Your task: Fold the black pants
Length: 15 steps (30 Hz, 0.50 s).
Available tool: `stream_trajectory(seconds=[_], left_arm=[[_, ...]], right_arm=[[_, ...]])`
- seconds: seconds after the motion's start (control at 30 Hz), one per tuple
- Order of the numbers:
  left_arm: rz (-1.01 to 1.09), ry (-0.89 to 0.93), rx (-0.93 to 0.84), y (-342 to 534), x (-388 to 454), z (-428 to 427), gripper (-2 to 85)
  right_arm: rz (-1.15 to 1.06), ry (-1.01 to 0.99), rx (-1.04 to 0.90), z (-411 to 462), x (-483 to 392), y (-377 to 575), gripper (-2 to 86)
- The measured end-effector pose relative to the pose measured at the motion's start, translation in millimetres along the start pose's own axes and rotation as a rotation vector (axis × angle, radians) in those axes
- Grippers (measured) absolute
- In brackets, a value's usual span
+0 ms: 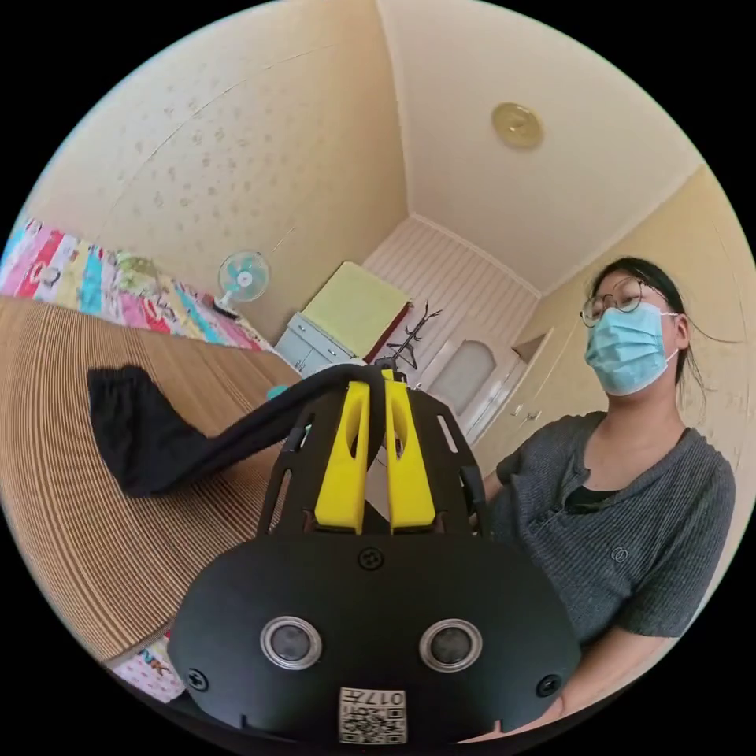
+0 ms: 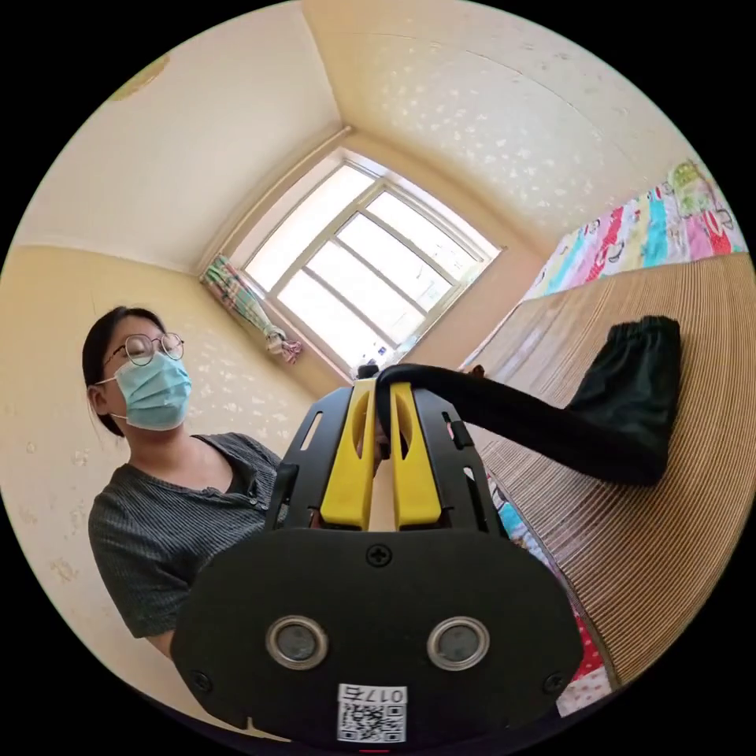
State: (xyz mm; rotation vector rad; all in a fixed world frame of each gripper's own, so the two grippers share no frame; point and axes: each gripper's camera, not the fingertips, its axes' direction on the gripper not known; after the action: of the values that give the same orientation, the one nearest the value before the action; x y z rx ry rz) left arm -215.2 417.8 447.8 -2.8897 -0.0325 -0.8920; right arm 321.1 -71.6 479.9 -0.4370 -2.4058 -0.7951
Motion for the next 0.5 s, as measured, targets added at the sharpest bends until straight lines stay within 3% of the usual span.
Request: stream_trajectory(seconds=[0.13,0.27,0.37,0.5], left_arm=[[0.33,0.005,0.048,-77.6,135.3,-14.1,4.0],[0.407,0.006,0.184,-113.0,208.3,-28.0,4.1],[0.347,-0.081,0.234,-121.9,207.9,-27.6,4.0],[0.121,-0.153,0.242,-128.4,144.5,-17.0,3.9]], right_arm=[[-0.222,-0.027,0.028,-11.6,-106.3,-54.0,1.9],[-0.341,-0.048,0.075,-13.9,-185.2,-93.1,1.7],[-0.281,0.047,0.095,-11.4,-189.0,-113.1,1.6],[-0.072,0.154,0.089,-6.5,-120.0,-141.5,1.5]])
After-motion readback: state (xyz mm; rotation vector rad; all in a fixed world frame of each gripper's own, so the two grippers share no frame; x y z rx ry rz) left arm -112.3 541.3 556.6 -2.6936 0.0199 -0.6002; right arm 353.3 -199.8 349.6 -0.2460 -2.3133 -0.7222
